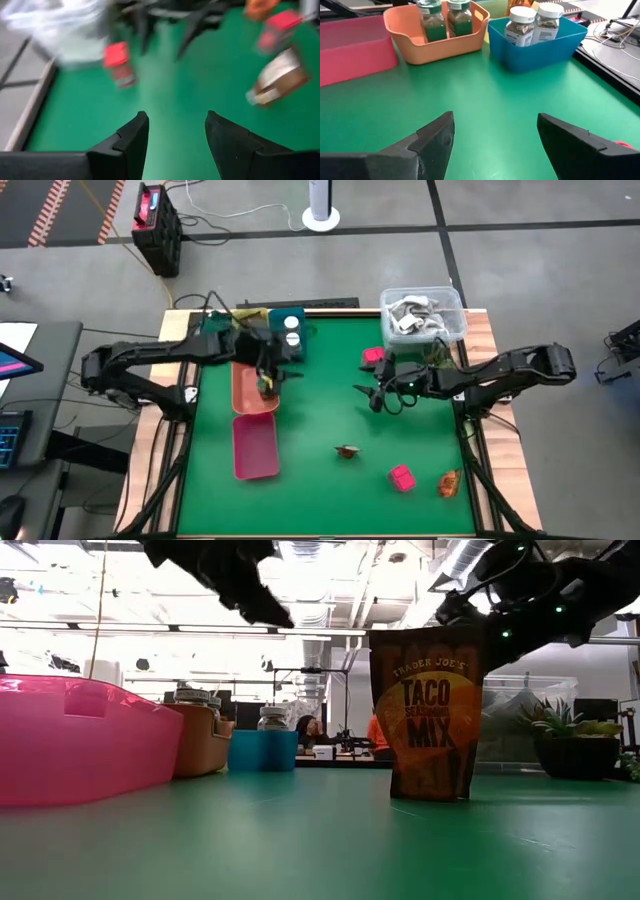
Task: Sort spices by type
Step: Put the top orange seasoning pack into the yellow bin
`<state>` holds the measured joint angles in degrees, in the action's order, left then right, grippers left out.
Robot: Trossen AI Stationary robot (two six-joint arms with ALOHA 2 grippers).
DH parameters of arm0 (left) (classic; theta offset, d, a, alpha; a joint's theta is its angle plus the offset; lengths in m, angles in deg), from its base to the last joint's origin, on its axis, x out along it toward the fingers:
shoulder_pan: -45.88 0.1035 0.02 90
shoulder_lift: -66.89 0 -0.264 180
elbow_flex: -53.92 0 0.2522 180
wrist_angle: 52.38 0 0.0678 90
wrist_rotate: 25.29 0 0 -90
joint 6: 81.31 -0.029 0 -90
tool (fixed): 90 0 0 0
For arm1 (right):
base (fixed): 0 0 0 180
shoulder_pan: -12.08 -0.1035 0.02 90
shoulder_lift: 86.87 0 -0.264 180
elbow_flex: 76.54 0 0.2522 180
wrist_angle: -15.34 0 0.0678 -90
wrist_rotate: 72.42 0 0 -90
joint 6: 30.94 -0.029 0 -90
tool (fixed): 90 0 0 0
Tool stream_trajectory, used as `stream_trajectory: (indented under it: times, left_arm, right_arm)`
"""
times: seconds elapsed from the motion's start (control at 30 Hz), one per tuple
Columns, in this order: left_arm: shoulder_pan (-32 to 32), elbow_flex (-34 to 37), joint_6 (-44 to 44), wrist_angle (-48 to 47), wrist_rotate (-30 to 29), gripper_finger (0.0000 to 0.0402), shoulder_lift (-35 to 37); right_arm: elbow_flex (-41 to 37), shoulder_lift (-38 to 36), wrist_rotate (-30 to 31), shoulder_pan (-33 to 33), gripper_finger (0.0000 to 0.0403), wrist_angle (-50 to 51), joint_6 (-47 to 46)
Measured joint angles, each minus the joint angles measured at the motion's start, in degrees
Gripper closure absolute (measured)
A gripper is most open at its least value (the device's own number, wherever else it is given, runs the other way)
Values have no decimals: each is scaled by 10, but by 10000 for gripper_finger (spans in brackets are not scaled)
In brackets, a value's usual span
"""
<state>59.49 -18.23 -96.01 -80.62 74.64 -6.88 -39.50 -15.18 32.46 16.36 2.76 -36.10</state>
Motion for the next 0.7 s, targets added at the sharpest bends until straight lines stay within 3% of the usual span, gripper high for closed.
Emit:
stream_trajectory:
  times: [0.33, 0.53, 0.7]
  left_arm:
    - [-164, 0, 71, 131, -88, 216, -101]
    - [-212, 0, 112, 202, -92, 204, -158]
    - [-234, 0, 130, 252, -97, 161, -193]
  right_arm:
    - [-29, -40, 7, 0, 93, -19, -5]
    - [-51, -34, 12, -1, 93, -72, -9]
    - [-54, -37, 30, -1, 93, -69, -9]
